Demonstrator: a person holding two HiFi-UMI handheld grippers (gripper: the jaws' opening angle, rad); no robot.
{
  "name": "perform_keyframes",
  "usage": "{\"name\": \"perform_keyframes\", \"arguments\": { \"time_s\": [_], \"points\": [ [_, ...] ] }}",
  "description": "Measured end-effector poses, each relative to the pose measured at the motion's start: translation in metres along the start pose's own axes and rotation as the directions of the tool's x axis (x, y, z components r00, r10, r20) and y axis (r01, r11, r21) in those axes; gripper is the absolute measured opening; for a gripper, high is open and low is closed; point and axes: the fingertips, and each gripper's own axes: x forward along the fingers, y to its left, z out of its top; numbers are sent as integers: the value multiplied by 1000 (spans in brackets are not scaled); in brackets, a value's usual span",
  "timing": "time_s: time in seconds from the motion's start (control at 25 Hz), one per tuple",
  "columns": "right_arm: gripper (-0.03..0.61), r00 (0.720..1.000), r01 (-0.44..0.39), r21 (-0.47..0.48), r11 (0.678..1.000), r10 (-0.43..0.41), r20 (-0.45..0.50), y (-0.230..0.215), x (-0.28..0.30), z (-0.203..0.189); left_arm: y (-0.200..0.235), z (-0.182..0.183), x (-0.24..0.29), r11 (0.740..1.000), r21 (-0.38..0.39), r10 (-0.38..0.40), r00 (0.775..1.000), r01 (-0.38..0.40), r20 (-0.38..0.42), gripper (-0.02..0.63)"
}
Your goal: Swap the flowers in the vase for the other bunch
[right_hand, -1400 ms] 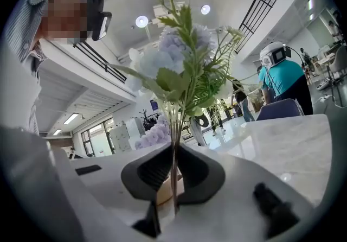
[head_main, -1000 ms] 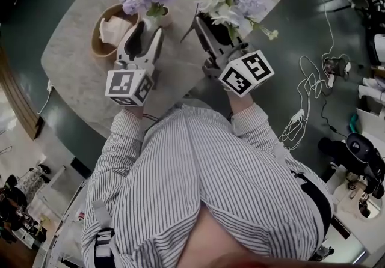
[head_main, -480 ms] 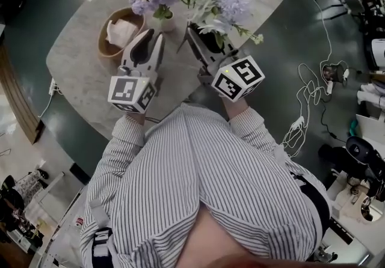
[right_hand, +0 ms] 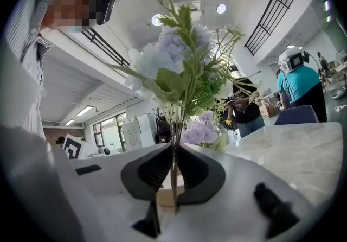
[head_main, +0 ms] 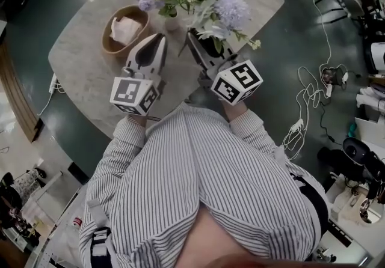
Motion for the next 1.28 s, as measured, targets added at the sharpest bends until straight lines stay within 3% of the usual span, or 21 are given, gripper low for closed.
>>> {"name": "perform_keyframes", "arguments": {
  "time_s": [0.72, 1.28],
  "points": [
    [38, 999, -32, -56, 998, 30, -32, 21, -9, -17, -14, -23, -12, 997, -44, -72, 995, 69, -62, 29],
    [38, 999, -45, -49, 998, 44, -23, 23, -11, -17, -12, -26, -11, 996, -63, -73, 995, 68, -67, 29]
  ]
}}
